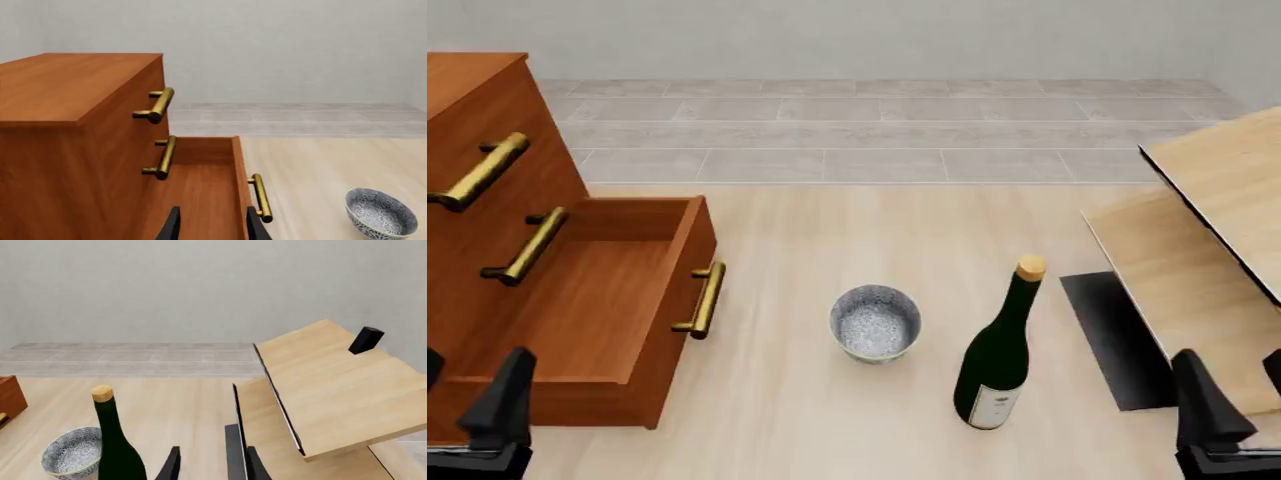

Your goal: Put the bowl on top of the cabinet.

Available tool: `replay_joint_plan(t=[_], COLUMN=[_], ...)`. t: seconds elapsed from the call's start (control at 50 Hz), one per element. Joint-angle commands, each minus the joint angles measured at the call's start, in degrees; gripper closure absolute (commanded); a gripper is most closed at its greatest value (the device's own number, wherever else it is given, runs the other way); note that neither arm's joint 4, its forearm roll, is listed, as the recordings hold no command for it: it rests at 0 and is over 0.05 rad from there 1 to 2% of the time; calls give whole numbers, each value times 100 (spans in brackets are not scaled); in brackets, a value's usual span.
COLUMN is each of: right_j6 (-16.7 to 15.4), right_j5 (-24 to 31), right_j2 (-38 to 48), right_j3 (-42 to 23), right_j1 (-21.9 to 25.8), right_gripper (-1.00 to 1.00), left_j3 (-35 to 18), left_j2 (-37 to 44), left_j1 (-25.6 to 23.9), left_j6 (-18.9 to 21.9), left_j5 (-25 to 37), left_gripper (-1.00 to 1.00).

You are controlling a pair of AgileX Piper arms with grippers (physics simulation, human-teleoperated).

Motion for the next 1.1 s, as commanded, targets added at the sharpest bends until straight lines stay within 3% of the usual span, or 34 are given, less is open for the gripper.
replay_joint_plan(t=[0.02,0.56,0.66,0.94,1.1], right_j6=[-2,-2,1,-1,-1], right_j5=[-7,-7,-7,-7,-7], right_j2=[28,30,28,28,29], right_j3=[-17,-17,-17,-17,-17], right_j1=[0,2,0,0,0], right_gripper=[-100,-100,-100,-100,-100], left_j3=[-1,3,-145,-566,-913], left_j2=[472,1397,2079,1999,2604], left_j1=[114,129,-181,-970,-1353], left_j6=[-22,46,-53,121,72], left_j5=[-432,-942,-1157,-497,-561], left_gripper=[-100,-100,-100,-100,-100])
